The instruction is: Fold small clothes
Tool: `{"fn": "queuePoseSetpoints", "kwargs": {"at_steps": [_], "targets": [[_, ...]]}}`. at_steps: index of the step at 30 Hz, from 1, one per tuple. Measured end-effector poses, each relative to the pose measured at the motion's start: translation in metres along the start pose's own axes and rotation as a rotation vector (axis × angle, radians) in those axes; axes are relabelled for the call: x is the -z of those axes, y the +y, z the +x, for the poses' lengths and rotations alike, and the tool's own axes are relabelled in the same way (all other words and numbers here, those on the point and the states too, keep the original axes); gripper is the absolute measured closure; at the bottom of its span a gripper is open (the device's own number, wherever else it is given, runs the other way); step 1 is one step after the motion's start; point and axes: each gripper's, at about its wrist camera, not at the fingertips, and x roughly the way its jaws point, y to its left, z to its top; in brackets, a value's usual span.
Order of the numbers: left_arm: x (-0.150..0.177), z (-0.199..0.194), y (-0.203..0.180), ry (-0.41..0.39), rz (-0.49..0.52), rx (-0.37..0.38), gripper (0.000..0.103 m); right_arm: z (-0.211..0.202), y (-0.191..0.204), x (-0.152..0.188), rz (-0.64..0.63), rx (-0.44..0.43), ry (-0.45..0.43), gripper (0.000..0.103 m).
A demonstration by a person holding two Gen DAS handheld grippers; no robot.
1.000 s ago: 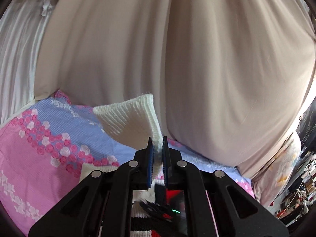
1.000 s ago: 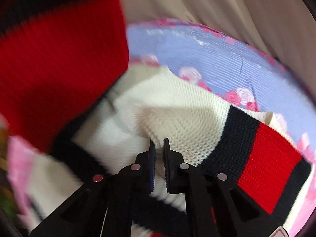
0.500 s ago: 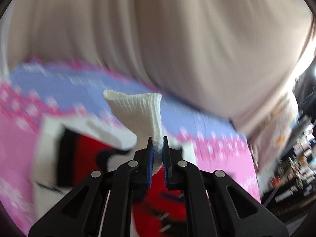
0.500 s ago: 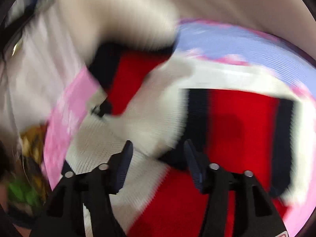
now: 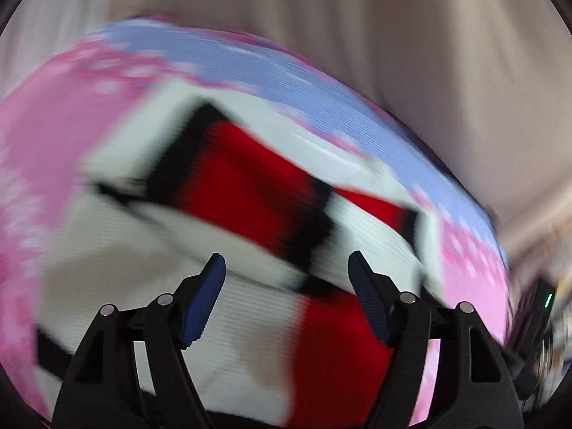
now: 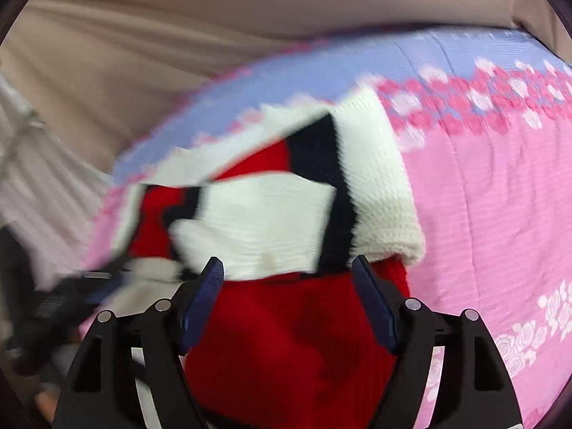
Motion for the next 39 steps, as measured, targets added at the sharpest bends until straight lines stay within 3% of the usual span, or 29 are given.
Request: {"fn": "queuePoseSetpoints", "kwargs": {"at_steps": [3,4,5,6,8,9,11,13,15,16,17,18,19,20,22,24,27,30,32,33,34,35,36,39], "targets": [[-0.023,0.003,0.058,-0.031,-0.171,-0.082,0.034,0.033,-0.01,-0.002,0.131,-0.068,0.069,0.039],[-0.027,0.004,0.07,-0.04,-0.204,-0.1,0.035,0.042,-0.01,-0.002,0.141,-0.079,0.086,0.06],[-0.033,0.009,0.089,-0.041,-0.256,-0.128,0.04,0.047,-0.007,-0.002,0.123,-0.071,0.094,0.089],[-0.036,0.014,0.1,-0.034,-0.285,-0.136,0.045,0.049,-0.003,-0.004,0.106,-0.064,0.09,0.092],[-0.039,0.024,0.117,0.003,-0.32,-0.152,0.061,0.023,0.011,-0.012,0.049,-0.053,-0.009,0.093],[-0.039,0.029,0.122,0.017,-0.324,-0.156,0.063,-0.001,0.02,-0.019,0.006,-0.041,-0.086,0.093],[-0.037,0.033,0.124,0.033,-0.314,-0.167,0.071,-0.021,0.023,-0.029,-0.033,-0.025,-0.157,0.093],[-0.034,0.034,0.118,0.028,-0.278,-0.185,0.071,-0.005,0.012,-0.036,-0.042,0.042,-0.124,0.092],[-0.035,0.037,0.115,0.038,-0.267,-0.2,0.071,0.037,-0.013,-0.038,0.002,0.096,0.019,0.091],[-0.035,0.038,0.118,0.046,-0.275,-0.197,0.069,0.052,-0.022,-0.036,0.034,0.1,0.087,0.09],[-0.037,0.034,0.118,0.054,-0.295,-0.166,0.063,0.051,-0.026,-0.034,0.065,0.068,0.082,0.085],[-0.038,0.031,0.118,0.054,-0.308,-0.14,0.057,0.043,-0.026,-0.034,0.073,0.058,0.054,0.079],[-0.039,0.027,0.117,0.049,-0.326,-0.109,0.045,0.032,-0.023,-0.034,0.075,0.052,0.02,0.072],[-0.039,0.025,0.115,0.045,-0.341,-0.08,0.036,0.02,-0.022,-0.032,0.083,0.042,-0.012,0.057],[-0.042,0.026,0.11,0.048,-0.37,-0.016,0.034,0.004,-0.022,-0.027,0.11,0.019,-0.049,0.054],[-0.043,0.036,0.105,0.07,-0.372,-0.008,0.034,-0.011,-0.02,-0.024,0.117,0.008,-0.093,0.052],[-0.042,0.055,0.107,0.112,-0.414,-0.041,0.051,-0.01,-0.014,-0.036,0.079,0.074,-0.122,0.048],[-0.042,0.048,0.111,0.079,-0.416,-0.085,0.064,-0.01,-0.012,-0.05,0.03,0.091,-0.145,0.044],[-0.043,0.047,0.115,0.078,-0.404,-0.109,0.076,0.016,-0.012,-0.062,0.004,0.085,-0.072,0.04],[-0.043,0.048,0.118,0.082,-0.405,-0.111,0.08,0.028,-0.014,-0.063,-0.005,0.077,-0.028,0.044],[-0.045,0.048,0.12,0.079,-0.406,-0.112,0.083,0.043,-0.013,-0.063,-0.013,0.063,0.036,0.053],[-0.046,0.045,0.122,0.071,-0.403,-0.121,0.086,0.05,-0.008,-0.061,-0.025,0.043,0.076,0.083],[-0.048,0.043,0.123,0.06,-0.4,-0.13,0.087,0.052,0.006,-0.059,-0.07,0.022,0.089,0.082],[-0.052,0.039,0.129,0.046,-0.413,-0.136,0.087,0.023,0.05,-0.061,-0.188,-0.089,0.016,0.084]]}}
